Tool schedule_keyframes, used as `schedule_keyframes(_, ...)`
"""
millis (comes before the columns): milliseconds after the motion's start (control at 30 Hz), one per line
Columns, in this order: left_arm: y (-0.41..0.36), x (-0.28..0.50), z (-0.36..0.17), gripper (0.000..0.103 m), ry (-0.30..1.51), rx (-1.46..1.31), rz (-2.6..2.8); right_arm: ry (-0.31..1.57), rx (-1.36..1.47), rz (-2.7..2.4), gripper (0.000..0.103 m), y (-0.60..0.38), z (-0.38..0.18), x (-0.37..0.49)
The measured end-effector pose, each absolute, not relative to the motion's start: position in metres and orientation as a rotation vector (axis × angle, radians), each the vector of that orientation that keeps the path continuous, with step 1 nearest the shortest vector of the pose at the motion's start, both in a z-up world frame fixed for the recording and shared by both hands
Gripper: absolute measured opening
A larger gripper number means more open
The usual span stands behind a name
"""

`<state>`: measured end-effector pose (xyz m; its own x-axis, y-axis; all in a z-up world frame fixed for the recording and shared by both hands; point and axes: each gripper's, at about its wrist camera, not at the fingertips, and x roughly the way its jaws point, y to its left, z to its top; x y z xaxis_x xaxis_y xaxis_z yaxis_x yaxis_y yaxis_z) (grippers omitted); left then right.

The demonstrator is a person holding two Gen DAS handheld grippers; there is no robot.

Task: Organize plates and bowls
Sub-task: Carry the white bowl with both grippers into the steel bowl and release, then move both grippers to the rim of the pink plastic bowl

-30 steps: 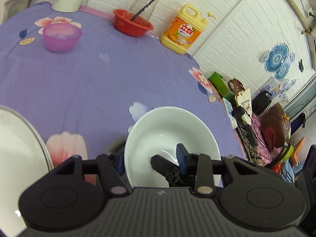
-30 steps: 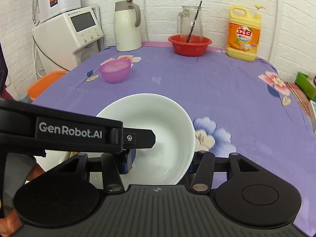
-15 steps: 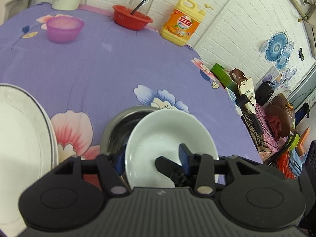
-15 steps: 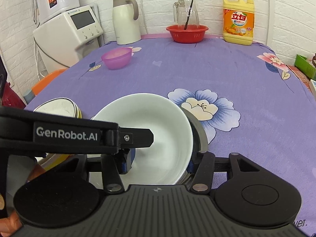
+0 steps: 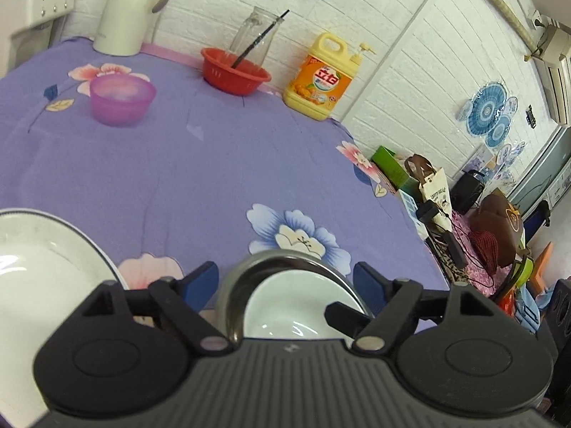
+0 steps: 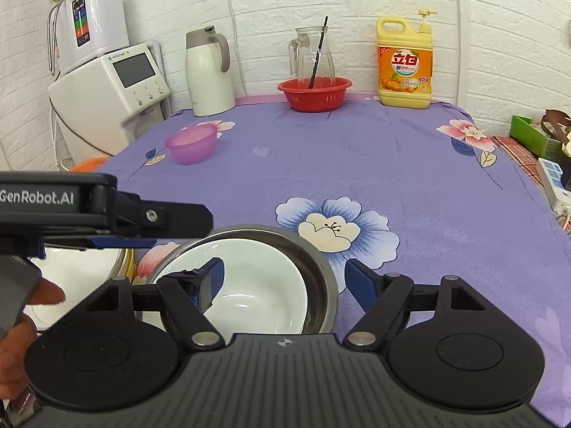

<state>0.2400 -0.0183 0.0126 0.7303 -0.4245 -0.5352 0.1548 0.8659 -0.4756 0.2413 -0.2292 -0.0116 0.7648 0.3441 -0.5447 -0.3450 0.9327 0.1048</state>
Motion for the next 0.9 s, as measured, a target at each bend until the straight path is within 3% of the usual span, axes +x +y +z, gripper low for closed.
schedule_keyframes(433, 0.032, 0.251, 0.031, 0.079, 0.660, -0.318, -0.234, 0.586, -0.008, 0.397, 0.103, -0.218, 0.000, 0.257)
schedule_keyframes(900, 0.160, 0.300, 0.057, 0.080, 0.619, -0.268, 0.044, 0.653, -0.034, 0.508, 0.103, -0.168, 0.011, 0.315)
